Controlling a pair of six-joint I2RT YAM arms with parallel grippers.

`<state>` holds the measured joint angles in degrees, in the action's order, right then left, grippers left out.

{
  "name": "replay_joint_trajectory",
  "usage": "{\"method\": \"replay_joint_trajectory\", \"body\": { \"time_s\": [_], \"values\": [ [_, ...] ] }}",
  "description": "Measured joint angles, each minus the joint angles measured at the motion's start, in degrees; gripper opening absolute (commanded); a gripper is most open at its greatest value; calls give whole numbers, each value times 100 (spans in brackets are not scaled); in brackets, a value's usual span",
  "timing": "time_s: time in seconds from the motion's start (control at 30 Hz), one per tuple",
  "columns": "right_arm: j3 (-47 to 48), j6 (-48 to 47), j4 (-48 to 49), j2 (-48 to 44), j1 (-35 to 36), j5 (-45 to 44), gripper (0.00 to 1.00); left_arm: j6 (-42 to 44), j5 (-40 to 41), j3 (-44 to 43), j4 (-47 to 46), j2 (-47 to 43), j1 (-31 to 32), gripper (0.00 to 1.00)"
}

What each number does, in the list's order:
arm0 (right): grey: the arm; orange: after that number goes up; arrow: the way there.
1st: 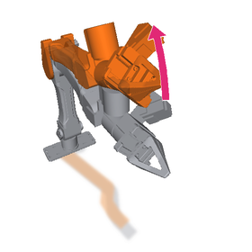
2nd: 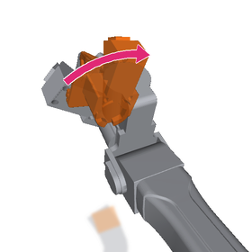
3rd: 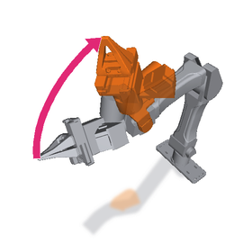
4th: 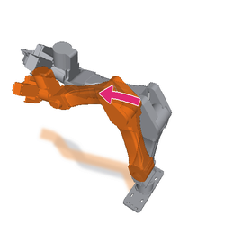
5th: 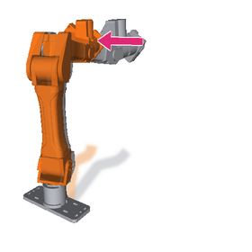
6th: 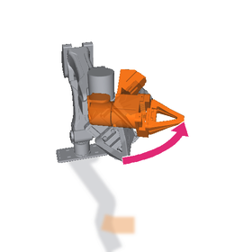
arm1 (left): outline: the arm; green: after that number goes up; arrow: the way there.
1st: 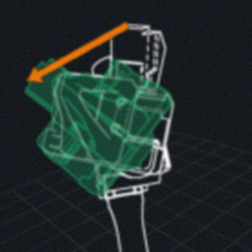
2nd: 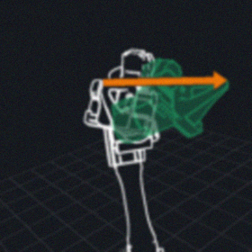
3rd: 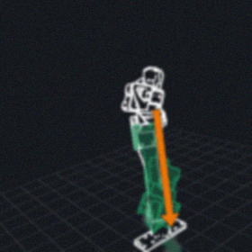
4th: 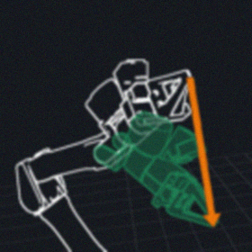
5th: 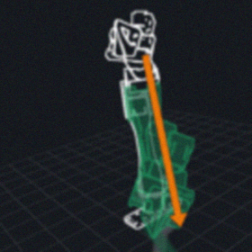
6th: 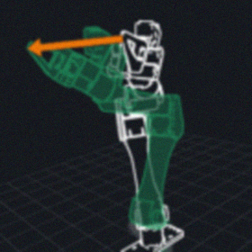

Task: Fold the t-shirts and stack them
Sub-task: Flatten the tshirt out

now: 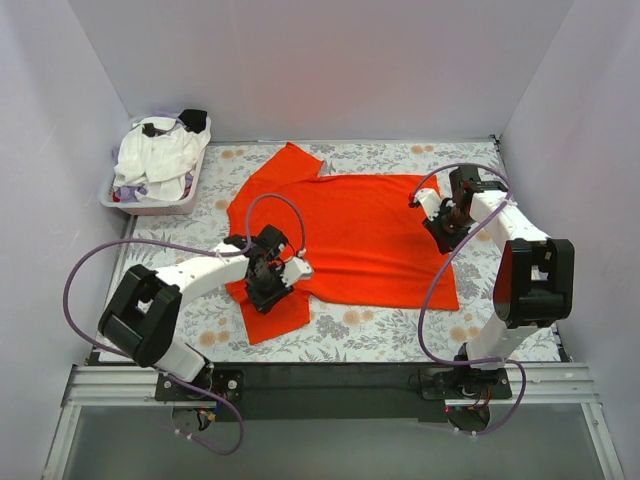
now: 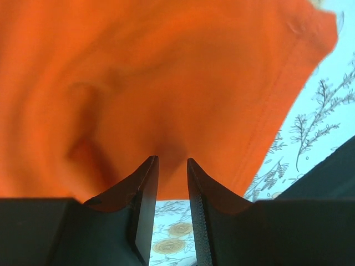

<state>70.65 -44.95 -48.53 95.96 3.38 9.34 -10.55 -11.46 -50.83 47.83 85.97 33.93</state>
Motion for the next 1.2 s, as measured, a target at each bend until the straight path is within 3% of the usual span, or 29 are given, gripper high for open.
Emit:
{"method": "replay_joint_trajectory", "body": {
  "time_s": [0.3, 0.47, 0.63, 0.73, 0.87, 0.9, 1.07, 1.2],
  "values": [
    [-35, -44, -70, -11, -15, -81, 16, -120, 577, 544, -33, -87, 1427, 27],
    [-116, -118, -68, -151, -55, -190, 16, -74, -9, 522, 313, -111, 1904, 29],
    [-212, -184, -109, -341, -68, -205, 17, 39, -807, -15, 907, -66, 1950, 29],
    [-203, -166, -116, -345, -68, -170, 18, -42, -1342, -1023, 1084, -33, 1449, 29],
    [199, -13, -216, -201, -70, -11, 23, -264, -1858, -2614, 992, 424, -81, 36],
    [369, 31, -229, -142, -70, 42, 25, -365, -1967, -3001, 914, 625, -546, 41],
    [1851, 457, -197, 494, -81, 479, 33, -999, -2050, -4739, 466, 1897, -2216, 55],
    [3163, 901, 39, 1255, -157, 739, 36, -1641, -1700, -6028, 70, 2990, -2756, 56]
  ]
}}
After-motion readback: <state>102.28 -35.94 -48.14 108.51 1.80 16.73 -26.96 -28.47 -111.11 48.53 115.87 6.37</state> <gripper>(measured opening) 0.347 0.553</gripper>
